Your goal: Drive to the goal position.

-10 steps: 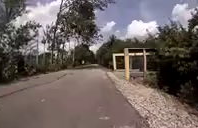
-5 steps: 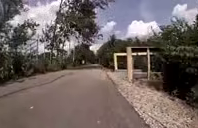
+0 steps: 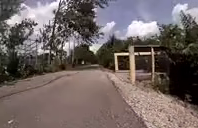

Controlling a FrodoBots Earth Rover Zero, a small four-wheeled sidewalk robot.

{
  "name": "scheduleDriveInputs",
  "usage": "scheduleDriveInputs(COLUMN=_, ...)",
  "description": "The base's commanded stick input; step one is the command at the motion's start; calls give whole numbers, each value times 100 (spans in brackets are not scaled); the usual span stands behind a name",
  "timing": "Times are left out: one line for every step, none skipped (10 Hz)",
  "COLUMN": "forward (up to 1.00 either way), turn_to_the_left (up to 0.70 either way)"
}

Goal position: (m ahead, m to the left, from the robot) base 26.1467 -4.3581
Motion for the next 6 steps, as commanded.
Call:
scheduleDriveInputs(forward=70, turn_to_the_left=0)
scheduleDriveInputs(forward=70, turn_to_the_left=0)
scheduleDriveInputs(forward=70, turn_to_the_left=0)
scheduleDriveInputs(forward=70, turn_to_the_left=0)
scheduleDriveInputs(forward=70, turn_to_the_left=0)
scheduleDriveInputs(forward=70, turn_to_the_left=0)
